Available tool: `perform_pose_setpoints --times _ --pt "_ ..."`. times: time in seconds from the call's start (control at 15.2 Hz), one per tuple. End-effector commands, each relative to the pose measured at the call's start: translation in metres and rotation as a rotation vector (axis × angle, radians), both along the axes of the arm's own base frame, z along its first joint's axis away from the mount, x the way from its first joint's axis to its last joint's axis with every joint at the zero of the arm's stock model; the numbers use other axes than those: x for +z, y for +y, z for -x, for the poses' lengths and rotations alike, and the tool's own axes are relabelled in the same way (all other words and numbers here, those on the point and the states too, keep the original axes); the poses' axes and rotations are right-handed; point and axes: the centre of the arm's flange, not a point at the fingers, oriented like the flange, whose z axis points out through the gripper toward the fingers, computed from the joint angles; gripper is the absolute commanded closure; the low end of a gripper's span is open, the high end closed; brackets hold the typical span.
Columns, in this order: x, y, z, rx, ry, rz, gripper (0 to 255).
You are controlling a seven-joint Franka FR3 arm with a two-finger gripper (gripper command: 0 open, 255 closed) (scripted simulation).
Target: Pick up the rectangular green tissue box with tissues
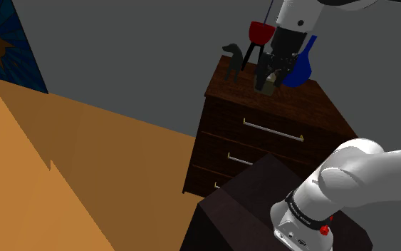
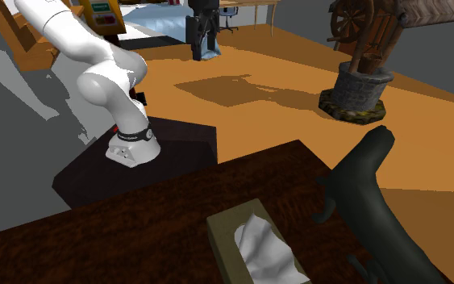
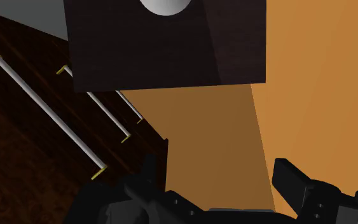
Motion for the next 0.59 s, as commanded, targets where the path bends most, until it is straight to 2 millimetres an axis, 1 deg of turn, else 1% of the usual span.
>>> perform_pose_setpoints --times 0.0,0.53 --pt "0.000 0.000 0.000 0.000 0.000 0.000 0" --pt "-0.021 -0.082 -0.047 0.042 0.021 0.074 0"
